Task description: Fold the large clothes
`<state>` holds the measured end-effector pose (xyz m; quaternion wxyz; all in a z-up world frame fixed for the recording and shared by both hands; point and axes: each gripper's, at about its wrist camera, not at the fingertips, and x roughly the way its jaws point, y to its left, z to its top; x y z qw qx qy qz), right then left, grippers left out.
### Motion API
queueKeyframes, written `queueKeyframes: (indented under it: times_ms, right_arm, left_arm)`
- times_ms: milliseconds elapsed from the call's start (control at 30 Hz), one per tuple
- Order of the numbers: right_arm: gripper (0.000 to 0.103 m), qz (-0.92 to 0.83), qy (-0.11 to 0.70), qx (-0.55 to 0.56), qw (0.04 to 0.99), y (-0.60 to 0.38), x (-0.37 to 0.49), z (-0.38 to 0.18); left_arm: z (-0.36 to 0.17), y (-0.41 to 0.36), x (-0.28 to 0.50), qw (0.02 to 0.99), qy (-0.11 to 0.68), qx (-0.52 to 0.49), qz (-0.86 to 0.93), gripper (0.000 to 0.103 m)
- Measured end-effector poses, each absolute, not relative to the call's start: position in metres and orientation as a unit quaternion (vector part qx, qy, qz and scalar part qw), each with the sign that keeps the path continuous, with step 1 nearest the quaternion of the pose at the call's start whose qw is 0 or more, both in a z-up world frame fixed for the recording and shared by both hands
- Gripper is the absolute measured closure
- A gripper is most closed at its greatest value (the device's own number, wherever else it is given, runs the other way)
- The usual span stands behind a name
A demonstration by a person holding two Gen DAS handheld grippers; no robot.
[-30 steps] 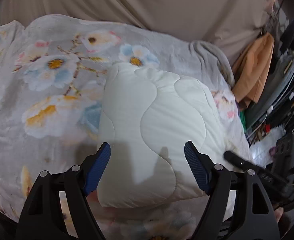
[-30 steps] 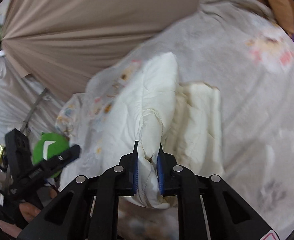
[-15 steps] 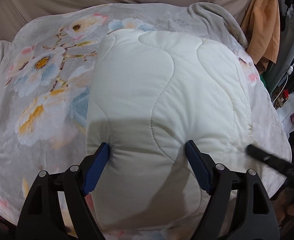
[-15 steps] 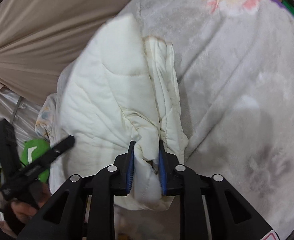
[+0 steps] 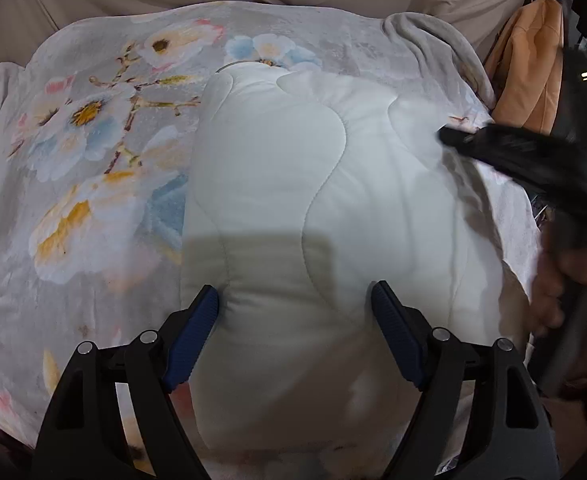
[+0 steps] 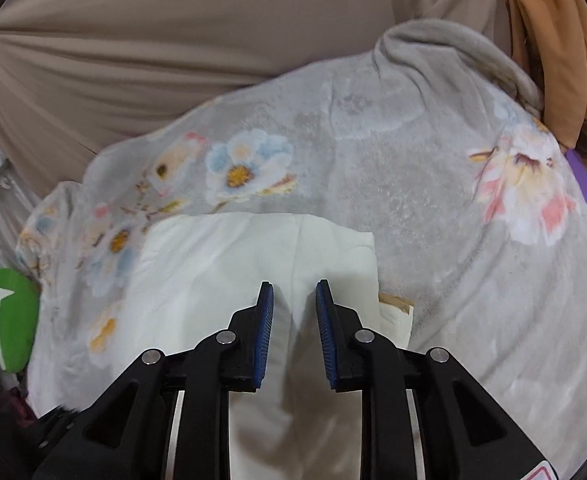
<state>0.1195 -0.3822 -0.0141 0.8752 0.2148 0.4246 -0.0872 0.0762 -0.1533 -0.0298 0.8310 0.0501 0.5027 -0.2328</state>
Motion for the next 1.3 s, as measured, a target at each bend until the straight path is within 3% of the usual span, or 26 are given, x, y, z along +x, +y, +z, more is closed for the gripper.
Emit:
queueKeyframes:
  times_ms: [167, 333, 567, 667, 900, 1133, 1300]
  right_arm:
    - [0.088, -0.093, 0.450, 0.202, 0.865, -0.385, 0.128, -0.066]
    - [0.088, -0.086, 0.450, 0.217, 0.862, -0.390, 0.128, -0.077]
    - [0.084, -0.066, 0.409, 0.211, 0.885, -0.377, 0.061, 0.016]
    - [0.083, -0.050, 0.428, 0.237, 0.871, -0.364, 0.012, 0.027]
    - [0.083, -0.103, 0.512, 0.252, 0.815, -0.342, -0.019, -0.062]
    - [0.082, -0.128, 0.487, 0.247, 0.828, -0.338, -0.030, -0.025]
    - [0.078, -0.137, 0.527, 0.202, 0.814, -0.327, -0.012, -0.075]
  left_arm:
    - [-0.024, -0.143, 0.074, 0.830, 0.505, 0.036, -0.233, 0.026]
    - [-0.020, -0.139, 0.075, 0.832, 0.505, 0.039, -0.227, 0.027]
    - [-0.029, -0.141, 0.083, 0.817, 0.525, 0.041, -0.236, 0.027]
    - [-0.030, -0.144, 0.083, 0.814, 0.526, 0.048, -0.244, 0.027]
    - [-0.036, -0.151, 0.085, 0.805, 0.533, 0.063, -0.254, 0.021]
    - [-0.035, -0.151, 0.084, 0.805, 0.529, 0.079, -0.257, 0.021]
    - [-0.039, -0.150, 0.082, 0.797, 0.535, 0.084, -0.268, 0.017]
